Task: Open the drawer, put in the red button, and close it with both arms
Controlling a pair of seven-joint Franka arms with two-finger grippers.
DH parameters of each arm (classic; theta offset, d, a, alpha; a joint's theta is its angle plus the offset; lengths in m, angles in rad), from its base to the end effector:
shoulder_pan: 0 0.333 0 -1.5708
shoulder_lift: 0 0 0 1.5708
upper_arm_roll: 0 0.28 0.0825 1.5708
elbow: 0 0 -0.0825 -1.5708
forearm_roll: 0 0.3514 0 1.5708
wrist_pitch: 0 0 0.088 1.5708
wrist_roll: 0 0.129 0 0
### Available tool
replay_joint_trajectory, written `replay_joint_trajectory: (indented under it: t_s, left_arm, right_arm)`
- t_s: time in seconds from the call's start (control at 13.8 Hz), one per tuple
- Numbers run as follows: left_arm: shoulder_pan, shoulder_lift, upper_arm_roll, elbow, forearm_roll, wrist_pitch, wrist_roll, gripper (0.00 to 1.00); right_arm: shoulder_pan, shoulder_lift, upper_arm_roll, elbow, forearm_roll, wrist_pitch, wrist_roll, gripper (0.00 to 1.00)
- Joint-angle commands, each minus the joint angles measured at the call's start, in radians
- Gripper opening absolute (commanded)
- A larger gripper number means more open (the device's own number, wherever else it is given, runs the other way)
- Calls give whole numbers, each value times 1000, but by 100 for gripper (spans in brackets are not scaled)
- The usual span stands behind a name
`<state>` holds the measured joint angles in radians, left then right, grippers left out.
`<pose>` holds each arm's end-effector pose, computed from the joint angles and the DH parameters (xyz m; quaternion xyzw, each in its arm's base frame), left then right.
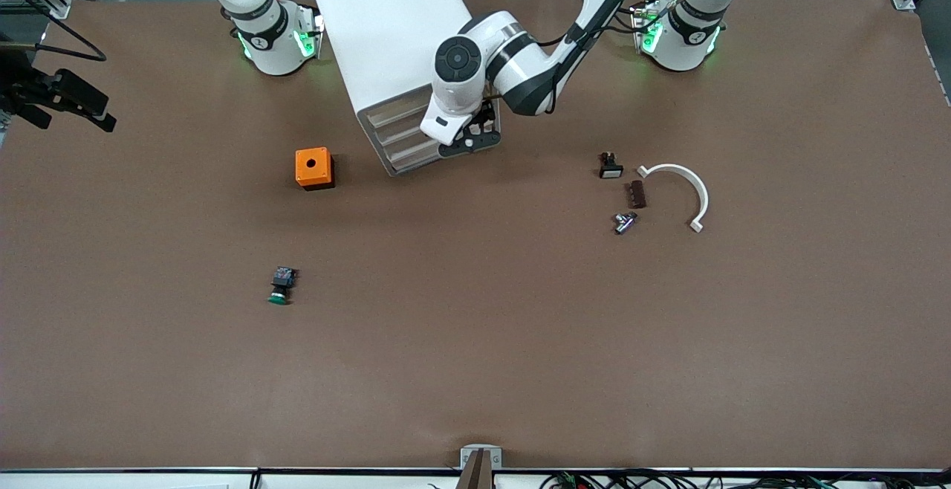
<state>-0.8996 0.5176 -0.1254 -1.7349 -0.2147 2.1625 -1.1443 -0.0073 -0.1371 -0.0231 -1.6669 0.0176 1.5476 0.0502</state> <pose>0.3113 -0.5276 0.2458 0.9837 0.1291 -0.1243 0.0159 0.4813 -0.0130 0.5911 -0.9991 0.0399 -0.0088 0.0105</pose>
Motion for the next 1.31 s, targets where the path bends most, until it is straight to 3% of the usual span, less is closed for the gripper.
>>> replay_joint_trajectory:
  t_s: [0.0, 0.29, 0.58, 1.23]
  left_arm:
    - [4, -25, 12, -11, 18, -18, -23, 100]
    - [129, -39, 79, 52, 43, -18, 7, 100]
    - [350, -86, 81, 110, 230, -67, 95, 100]
    - [712, -317, 81, 126, 244, -257, 559, 100]
  right_arm:
    - [-11, 4, 11, 13, -19, -14, -7, 100]
    - [-11, 5, 11, 13, -19, -12, -9, 100]
    - [-11, 7, 11, 13, -30, -9, -7, 100]
    - [-8, 7, 11, 16, -41, -12, -9, 100]
